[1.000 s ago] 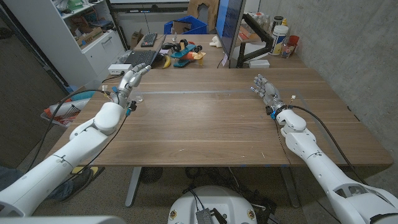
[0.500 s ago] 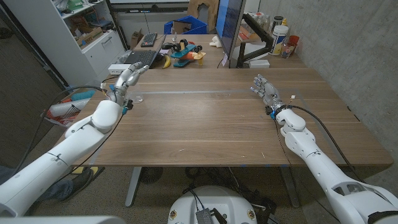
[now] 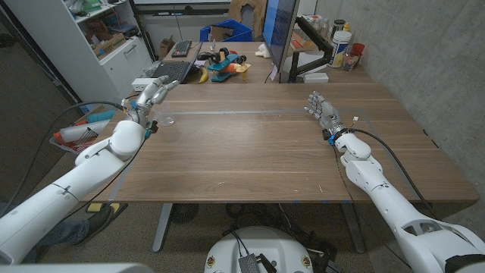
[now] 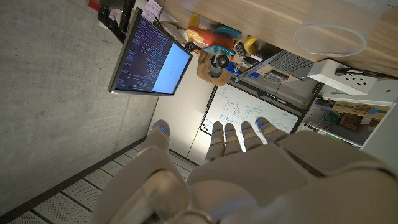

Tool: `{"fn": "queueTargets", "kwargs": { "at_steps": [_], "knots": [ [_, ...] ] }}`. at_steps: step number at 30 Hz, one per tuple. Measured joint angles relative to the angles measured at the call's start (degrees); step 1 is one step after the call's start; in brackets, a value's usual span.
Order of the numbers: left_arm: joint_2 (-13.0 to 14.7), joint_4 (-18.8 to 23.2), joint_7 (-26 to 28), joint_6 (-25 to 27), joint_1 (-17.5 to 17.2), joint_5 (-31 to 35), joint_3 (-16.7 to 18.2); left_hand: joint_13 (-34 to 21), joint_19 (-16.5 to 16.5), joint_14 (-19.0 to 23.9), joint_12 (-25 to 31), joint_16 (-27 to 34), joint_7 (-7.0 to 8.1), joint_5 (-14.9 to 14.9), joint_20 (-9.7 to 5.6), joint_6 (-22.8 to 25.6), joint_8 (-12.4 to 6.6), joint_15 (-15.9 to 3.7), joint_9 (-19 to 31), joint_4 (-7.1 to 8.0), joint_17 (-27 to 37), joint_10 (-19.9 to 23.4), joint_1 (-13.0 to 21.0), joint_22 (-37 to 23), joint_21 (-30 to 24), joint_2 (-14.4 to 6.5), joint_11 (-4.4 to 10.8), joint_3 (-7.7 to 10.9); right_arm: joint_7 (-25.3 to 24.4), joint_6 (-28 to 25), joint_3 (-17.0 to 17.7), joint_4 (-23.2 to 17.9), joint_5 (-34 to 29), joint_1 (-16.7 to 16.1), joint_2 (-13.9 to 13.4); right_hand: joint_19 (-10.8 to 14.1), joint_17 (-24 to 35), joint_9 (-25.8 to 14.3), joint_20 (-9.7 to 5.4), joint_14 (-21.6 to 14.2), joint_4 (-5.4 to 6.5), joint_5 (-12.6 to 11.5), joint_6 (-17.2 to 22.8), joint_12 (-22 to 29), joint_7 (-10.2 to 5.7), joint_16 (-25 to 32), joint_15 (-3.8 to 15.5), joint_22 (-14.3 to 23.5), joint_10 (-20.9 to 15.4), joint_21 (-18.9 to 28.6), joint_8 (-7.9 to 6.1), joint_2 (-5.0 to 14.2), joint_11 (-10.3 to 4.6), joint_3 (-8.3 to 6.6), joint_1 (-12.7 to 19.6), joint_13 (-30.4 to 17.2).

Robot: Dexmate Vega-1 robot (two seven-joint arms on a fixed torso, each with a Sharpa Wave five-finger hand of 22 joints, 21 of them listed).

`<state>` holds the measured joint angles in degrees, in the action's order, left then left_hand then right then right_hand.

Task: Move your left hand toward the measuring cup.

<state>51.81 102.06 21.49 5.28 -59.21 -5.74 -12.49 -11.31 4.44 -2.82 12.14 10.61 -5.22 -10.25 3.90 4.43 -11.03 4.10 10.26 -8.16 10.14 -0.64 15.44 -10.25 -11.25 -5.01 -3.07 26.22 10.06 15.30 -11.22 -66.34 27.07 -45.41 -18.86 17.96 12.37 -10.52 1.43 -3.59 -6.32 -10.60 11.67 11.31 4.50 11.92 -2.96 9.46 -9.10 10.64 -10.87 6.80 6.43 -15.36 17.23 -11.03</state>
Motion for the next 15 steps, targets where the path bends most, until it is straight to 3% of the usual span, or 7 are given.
{"fn": "queueTargets", "kwargs": {
  "at_steps": [15],
  "knots": [
    [1.6,1.4,0.8,4.6,0.0,1.9,-0.1,0.0,0.0,0.5,0.0,0.0,0.01,0.0,-0.01,0.0,0.0,0.06,0.0,0.01,0.0,0.3,0.1,0.0,0.0,-0.1,0.31,0.0,0.7,0.4,0.1,0.5,-0.1,0.3,0.3,0.0,0.0,0.0,0.0,0.0,0.0,0.0,0.0,0.0,0.0,0.0,0.0,0.0,0.0,0.0,0.0,0.0,0.0,0.0,0.0,0.0]
  ]
}}
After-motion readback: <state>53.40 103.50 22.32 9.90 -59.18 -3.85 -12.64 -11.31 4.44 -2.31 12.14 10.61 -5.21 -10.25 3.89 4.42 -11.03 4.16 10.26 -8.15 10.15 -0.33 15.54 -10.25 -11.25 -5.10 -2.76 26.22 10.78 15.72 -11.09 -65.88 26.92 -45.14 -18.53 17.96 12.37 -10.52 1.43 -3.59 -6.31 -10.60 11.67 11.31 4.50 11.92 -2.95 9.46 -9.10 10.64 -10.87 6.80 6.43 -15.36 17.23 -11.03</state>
